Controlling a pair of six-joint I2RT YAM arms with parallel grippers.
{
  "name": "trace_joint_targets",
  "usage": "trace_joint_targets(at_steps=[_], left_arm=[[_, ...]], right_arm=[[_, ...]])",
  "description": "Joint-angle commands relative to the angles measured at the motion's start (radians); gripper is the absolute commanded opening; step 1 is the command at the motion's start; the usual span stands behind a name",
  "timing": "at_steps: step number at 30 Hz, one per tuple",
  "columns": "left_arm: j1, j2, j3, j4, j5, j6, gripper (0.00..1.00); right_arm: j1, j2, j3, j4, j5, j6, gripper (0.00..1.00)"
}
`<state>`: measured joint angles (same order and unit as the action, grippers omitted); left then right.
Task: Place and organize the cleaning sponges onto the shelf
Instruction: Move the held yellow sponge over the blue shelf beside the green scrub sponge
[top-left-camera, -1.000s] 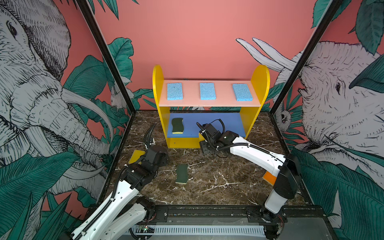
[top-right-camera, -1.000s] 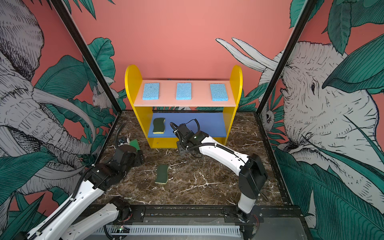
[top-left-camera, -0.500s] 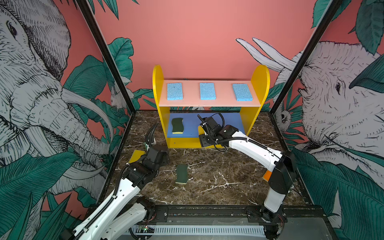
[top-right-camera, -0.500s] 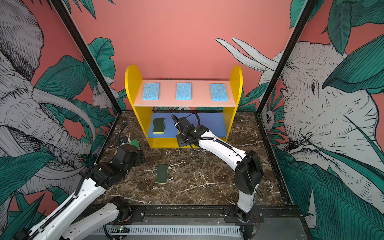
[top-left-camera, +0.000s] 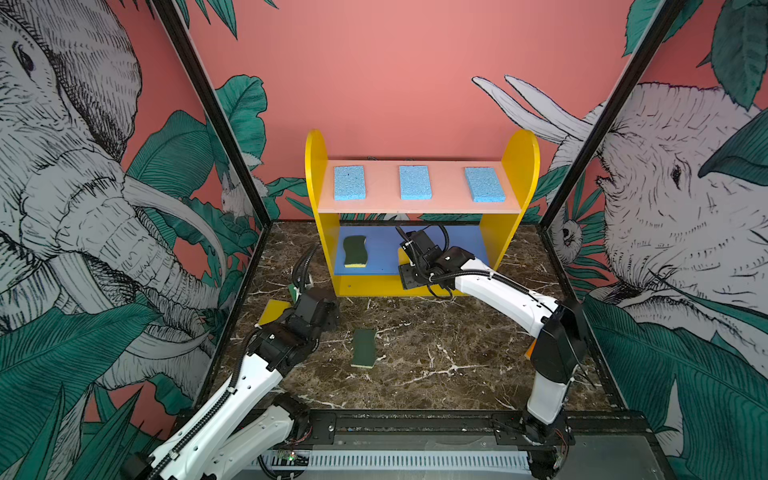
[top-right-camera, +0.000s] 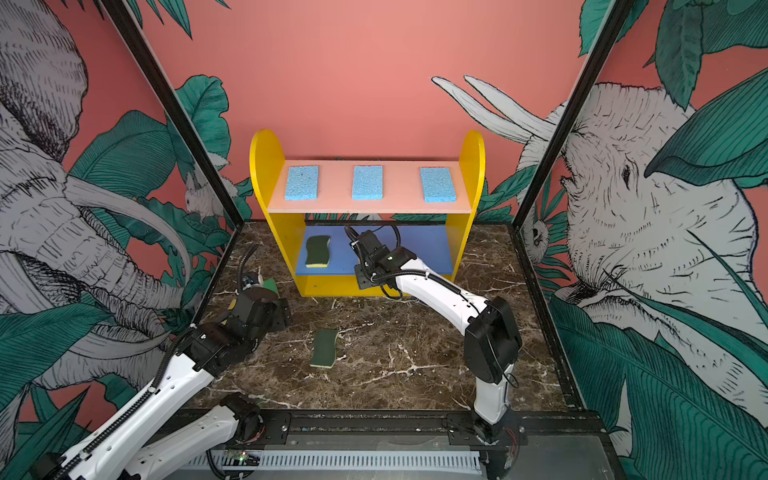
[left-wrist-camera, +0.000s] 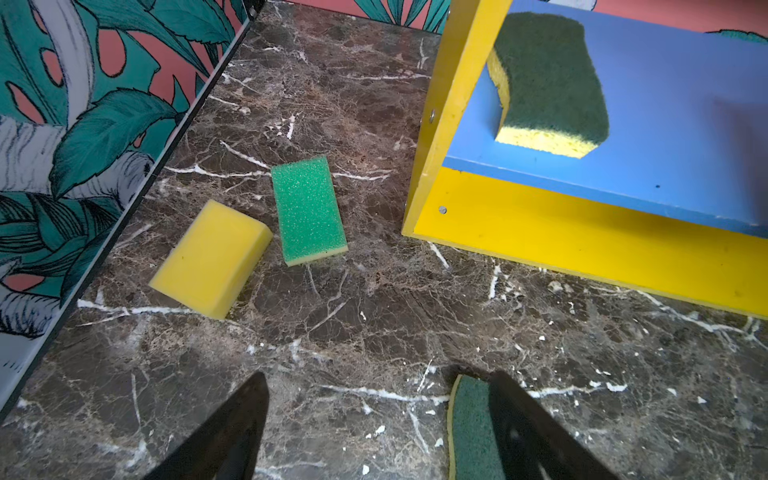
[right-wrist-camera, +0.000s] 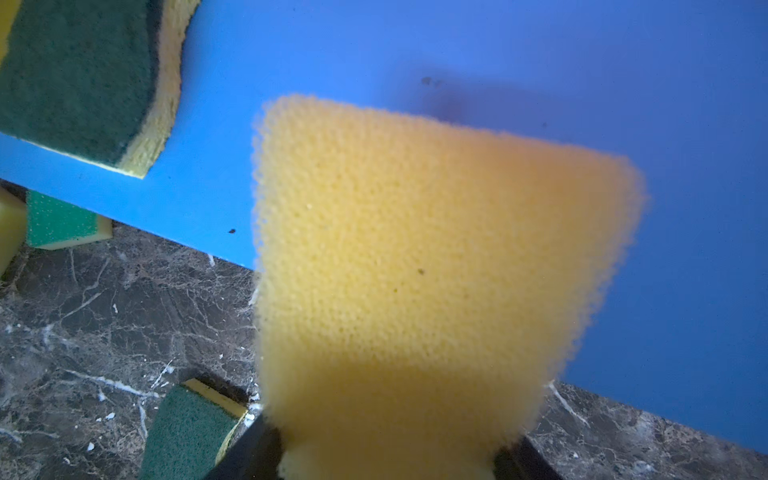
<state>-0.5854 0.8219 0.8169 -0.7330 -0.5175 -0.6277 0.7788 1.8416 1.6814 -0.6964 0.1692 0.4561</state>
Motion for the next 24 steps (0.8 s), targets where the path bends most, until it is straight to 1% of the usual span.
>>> trace_joint_targets(at_steps=[1,10,16,24], left_arm=[[0.001,0.003,0.005,0.004,-0.015,-0.006,0.84],[0.001,0.011,-0.003,0.006,-0.016,-0.007,0.84],[0.002,0.021,-0.013,0.017,-0.01,-0.009,0.84],[0.001,0.023,-0.016,0.019,-0.015,-0.011,0.84]], right_arm=[[-0.012,0.019,0.045,0.007,0.027,-0.019,0.62],[-0.02,0.053,0.089,-0.004,0.063,-0.043,0.63],[-0.025,0.063,0.088,0.019,0.103,-0.043,0.63],[-0.029,0.073,0.091,0.057,0.115,-0.037,0.64]])
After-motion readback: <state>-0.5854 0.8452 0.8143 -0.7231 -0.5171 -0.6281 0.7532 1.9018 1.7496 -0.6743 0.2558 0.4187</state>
